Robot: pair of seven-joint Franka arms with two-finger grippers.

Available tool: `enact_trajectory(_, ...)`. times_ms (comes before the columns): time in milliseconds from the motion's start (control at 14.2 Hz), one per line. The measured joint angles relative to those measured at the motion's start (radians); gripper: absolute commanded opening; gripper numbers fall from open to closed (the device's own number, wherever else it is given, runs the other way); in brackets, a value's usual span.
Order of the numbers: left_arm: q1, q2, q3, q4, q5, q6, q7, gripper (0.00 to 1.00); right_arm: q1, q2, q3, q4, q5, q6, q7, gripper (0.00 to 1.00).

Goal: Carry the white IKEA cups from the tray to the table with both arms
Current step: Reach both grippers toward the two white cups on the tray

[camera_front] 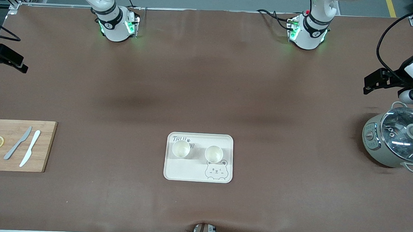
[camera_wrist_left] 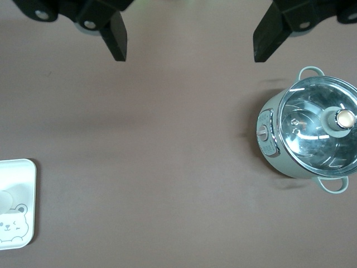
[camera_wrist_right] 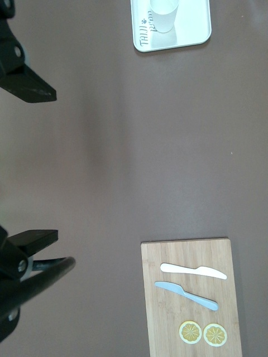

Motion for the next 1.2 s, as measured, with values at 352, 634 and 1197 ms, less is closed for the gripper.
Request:
enact_trajectory(352,-0.012,0.006,-0.003,-0.003,0.0,0.015,0.007,1.0,-0.001,0.0,0.0,0.004,0.0,-0.003,0.0,1.0)
enact_trajectory(634,-0.117,0.076,-0.017,-0.082,0.001,0.15,-0.076,1.0,0.0,0.0,0.007,0.005,0.002,-0.007,0.0,1.0)
enact_trajectory(1197,-0.286,0.302,-0.039,-0.262,0.005,0.536,-0.367,1.0,0.165,0.045,0.029,0.006,0.008,0.053,0.07,1.0)
